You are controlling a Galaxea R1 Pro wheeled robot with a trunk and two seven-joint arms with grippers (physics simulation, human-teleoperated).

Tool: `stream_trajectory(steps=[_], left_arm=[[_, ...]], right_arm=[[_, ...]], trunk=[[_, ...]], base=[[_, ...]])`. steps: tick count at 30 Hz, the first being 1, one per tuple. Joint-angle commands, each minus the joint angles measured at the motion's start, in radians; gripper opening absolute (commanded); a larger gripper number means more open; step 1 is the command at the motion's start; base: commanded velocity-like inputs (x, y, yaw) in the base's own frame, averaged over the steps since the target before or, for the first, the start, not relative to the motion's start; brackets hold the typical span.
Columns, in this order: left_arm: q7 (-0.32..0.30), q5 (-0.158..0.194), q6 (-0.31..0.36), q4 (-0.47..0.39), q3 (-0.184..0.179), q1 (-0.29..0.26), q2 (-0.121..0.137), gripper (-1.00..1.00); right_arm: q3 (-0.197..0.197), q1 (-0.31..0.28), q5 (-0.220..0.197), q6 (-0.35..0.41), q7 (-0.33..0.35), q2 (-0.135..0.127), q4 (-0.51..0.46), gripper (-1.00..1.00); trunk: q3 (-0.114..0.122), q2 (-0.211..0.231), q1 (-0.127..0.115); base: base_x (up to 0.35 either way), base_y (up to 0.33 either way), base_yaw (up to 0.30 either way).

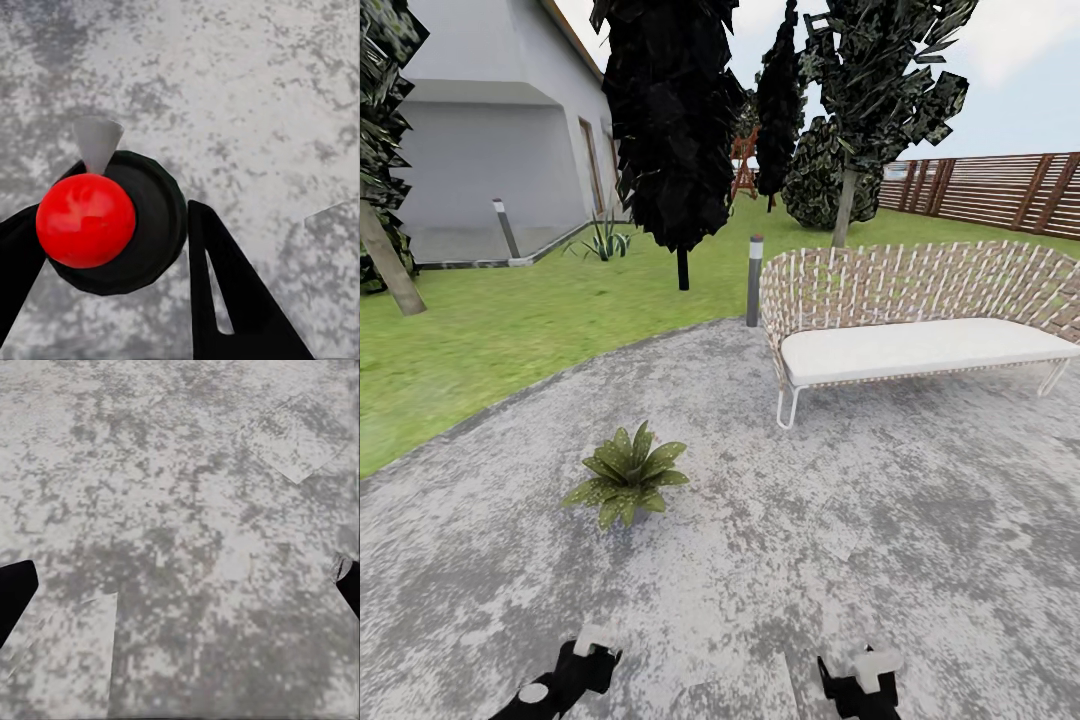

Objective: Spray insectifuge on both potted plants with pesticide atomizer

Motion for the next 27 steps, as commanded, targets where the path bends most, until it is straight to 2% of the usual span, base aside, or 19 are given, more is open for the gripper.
stream_trajectory(steps=[1, 4, 7, 9, 19, 22, 27], left_arm=[[0.027, 0.017, -0.013, 0.004, 0.006, 0.013, -0.001, -1.00], [0.102, 0.069, -0.085, 0.010, 0.006, 0.033, -0.002, -1.00], [0.190, 0.091, -0.122, 0.032, 0.006, 0.038, -0.004, -1.00], [0.212, 0.094, -0.128, 0.042, 0.006, 0.038, -0.005, -1.00], [0.219, 0.094, -0.129, 0.045, 0.004, 0.039, -0.007, -1.00], [0.219, 0.094, -0.129, 0.047, 0.006, 0.039, -0.006, -1.00], [0.219, 0.094, -0.129, 0.047, 0.005, 0.039, -0.006, -1.00]], right_arm=[[0.007, 0.005, -0.013, -0.007, -0.001, -0.004, 0.000, 1.00], [0.007, 0.013, -0.022, -0.010, -0.002, -0.007, 0.001, 1.00], [0.007, 0.015, -0.025, -0.011, -0.002, -0.008, 0.001, 1.00], [0.007, 0.016, -0.026, -0.011, -0.002, -0.009, 0.001, 1.00], [0.007, 0.016, -0.030, -0.008, -0.002, 0.003, -0.001, 1.00], [0.006, 0.016, -0.029, -0.008, -0.001, -0.005, -0.002, 1.00], [0.006, 0.016, -0.030, -0.008, -0.001, -0.006, -0.002, 1.00]], trunk=[[-0.001, 0.000, 0.000], [-0.001, 0.000, 0.000], [-0.001, 0.000, 0.000], [-0.001, 0.000, 0.000], [-0.001, 0.000, 0.000], [-0.001, 0.000, 0.000], [-0.001, 0.000, 0.000]], base=[[0.000, 0.000, 0.000], [0.000, 0.000, 0.000], [0.000, 0.000, 0.000], [0.000, 0.000, 0.000], [0.000, 0.000, 0.000], [0.000, 0.000, -0.007], [0.000, 0.000, -0.197]])
